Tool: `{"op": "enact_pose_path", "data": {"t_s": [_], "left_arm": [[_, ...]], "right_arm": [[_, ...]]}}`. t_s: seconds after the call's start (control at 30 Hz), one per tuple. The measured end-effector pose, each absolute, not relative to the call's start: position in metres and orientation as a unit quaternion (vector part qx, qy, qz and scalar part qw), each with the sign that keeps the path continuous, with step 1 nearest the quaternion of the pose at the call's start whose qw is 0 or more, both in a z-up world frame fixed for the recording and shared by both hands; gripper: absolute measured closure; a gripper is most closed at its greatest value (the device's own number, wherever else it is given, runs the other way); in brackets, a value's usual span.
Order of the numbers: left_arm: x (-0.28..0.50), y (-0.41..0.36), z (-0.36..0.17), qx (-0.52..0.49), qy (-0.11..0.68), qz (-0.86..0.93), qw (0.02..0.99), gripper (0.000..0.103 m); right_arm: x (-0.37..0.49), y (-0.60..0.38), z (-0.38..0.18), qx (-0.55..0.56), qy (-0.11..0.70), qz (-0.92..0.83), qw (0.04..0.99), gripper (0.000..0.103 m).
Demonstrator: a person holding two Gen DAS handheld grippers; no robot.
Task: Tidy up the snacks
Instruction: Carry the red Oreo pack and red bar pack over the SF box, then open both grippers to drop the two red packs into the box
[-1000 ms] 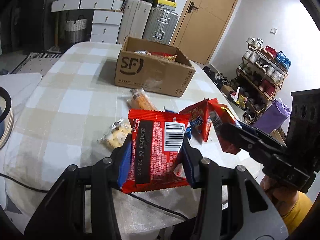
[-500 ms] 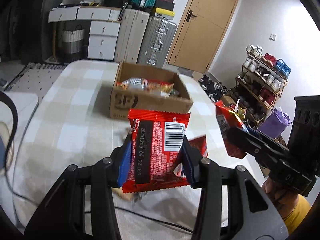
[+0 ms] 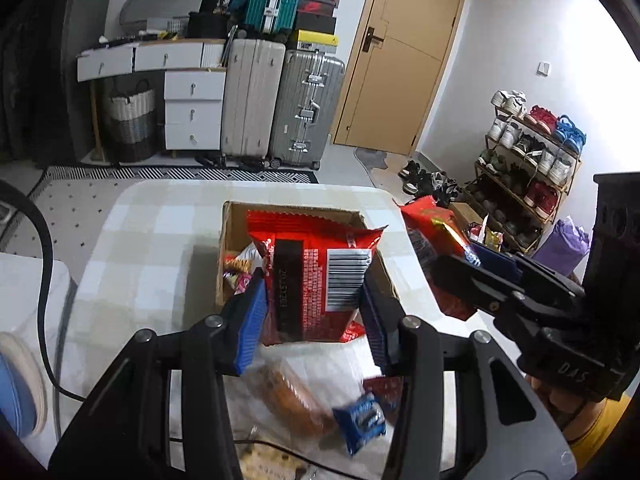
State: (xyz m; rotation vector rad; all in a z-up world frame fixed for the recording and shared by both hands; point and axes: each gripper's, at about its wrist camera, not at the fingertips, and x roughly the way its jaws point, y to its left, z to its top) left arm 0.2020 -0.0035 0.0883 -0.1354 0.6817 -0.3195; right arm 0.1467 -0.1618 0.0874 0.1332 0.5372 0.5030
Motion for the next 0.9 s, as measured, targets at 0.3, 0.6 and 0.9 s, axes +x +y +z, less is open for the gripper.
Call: {"op": "enact_pose_path", "data": {"t_s": [0.3,0.6,0.9], "left_arm": [[0.303,-0.019,0.069,-0.049,0.367,-0.158,0.915,0.062],[0.384,-0.027,0.020,-0.051,0.412,-0.142,0.899,0.062],[0.410,-0.027,-0.014,-0.048,0.435,-0.132,0.890,0.061]], "right_arm": [[0.223,-0.162,0.061,0.061,0.301,0.216,0.927,0.058],[0.273,-0.159,0.030,0.047,0.337,0.200,0.919,0.058],[0.291,-0.153,0.004,0.024,0.366,0.190,0.911,0.058]]}}
